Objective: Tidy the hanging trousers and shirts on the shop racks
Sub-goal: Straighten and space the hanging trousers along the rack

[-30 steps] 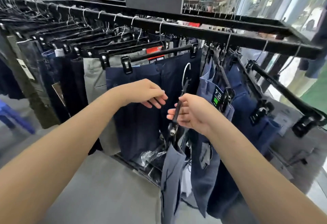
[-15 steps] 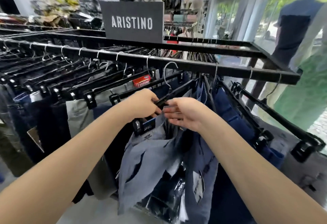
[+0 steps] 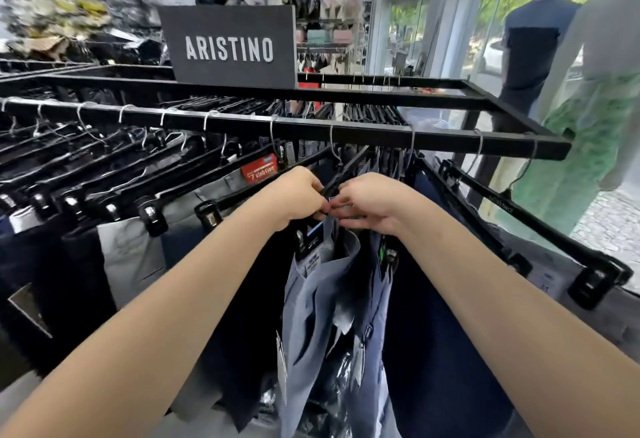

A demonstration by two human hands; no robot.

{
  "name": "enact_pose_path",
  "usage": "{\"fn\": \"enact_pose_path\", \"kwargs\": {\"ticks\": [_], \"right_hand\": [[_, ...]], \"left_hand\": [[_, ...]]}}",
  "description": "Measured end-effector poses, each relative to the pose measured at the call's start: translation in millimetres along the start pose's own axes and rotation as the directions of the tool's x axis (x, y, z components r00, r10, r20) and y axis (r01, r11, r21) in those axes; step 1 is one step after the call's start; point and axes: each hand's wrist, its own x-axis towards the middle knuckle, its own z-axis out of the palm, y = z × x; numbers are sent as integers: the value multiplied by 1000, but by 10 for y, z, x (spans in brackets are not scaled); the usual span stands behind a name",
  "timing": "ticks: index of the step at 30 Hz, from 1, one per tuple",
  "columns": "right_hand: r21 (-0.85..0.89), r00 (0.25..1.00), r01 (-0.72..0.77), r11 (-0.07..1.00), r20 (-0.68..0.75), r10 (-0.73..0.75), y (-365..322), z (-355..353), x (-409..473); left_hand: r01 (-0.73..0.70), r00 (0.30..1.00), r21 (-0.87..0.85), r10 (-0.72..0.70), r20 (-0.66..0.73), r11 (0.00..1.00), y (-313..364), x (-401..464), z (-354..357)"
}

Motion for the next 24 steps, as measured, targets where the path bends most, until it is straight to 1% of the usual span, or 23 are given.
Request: {"fn": "enact_pose_path", "kwargs": {"ticks": [1, 3, 5, 6, 7, 8, 9, 10, 11, 12, 13, 14, 15, 16, 17, 19, 21, 24], "right_hand": [[-58, 1000, 22, 998, -6, -23, -6, -25, -4], [-225, 991, 115, 967, -46, -128, -37, -91, -21], [-414, 960, 200, 888, -100, -262, -136, -139, -84], [-471, 931, 249, 846, -123, -343, -211, -156, -116], [-501, 891, 312, 808, -140, -431, -296, -169, -143], [-524, 834, 383, 761, -159, -529, -395, -175, -158], [-556, 760, 447, 701, -178, -626, -492, -178, -161], [-602, 684, 490, 630, -183, -706, -588, -183, -150], [-663, 633, 499, 558, -161, -757, -667, -188, -115], [-728, 630, 473, 496, -114, -768, -728, -187, -69], [-789, 670, 421, 448, -62, -740, -761, -186, -6], [-834, 725, 366, 414, -24, -689, -772, -190, 61], [-860, 771, 319, 397, -9, -637, -764, -192, 121], [-873, 791, 292, 390, -9, -612, -740, -195, 167], [-877, 786, 290, 384, -11, -618, -710, -202, 198], [-875, 759, 306, 375, -14, -651, -677, -220, 211], [-877, 763, 305, 370, -7, -646, -681, -244, 180], [-872, 779, 312, 377, 8, -627, -696, -282, 132]], "left_hand": [[5, 1000, -16, -5, 10, 1000, -28, 20, 40], [5, 1000, -51, -5, -4, 999, -83, 43, 82], [-13, 1000, -67, 12, -15, 998, -103, 48, 83], [-19, 1000, -66, 18, -15, 998, -104, 48, 76], [-14, 1000, -58, 14, -11, 998, -101, 52, 63], [-11, 1000, -53, 10, -12, 999, -99, 58, 53], [-7, 1000, -35, 7, 5, 999, -95, 65, 45], [-11, 1000, -10, 11, 22, 1000, -88, 69, 39], [-11, 999, 25, 10, 35, 1000, -79, 77, 30], [-10, 999, 71, 8, 38, 997, -71, 79, 26], [-14, 999, 93, 10, 43, 996, -55, 63, 29], [-25, 999, 107, 20, 47, 994, -61, 63, 36], [-37, 998, 120, 31, 55, 992, -63, 56, 41], [-50, 998, 135, 44, 52, 990, -82, 61, 47], [-66, 997, 148, 59, 47, 987, -102, 51, 49], [-82, 997, 107, 80, 23, 991, -170, 56, 49], [-88, 996, 48, 88, 1, 995, -236, 61, 52], [-107, 994, 26, 107, -9, 994, -277, 99, 81]]}}
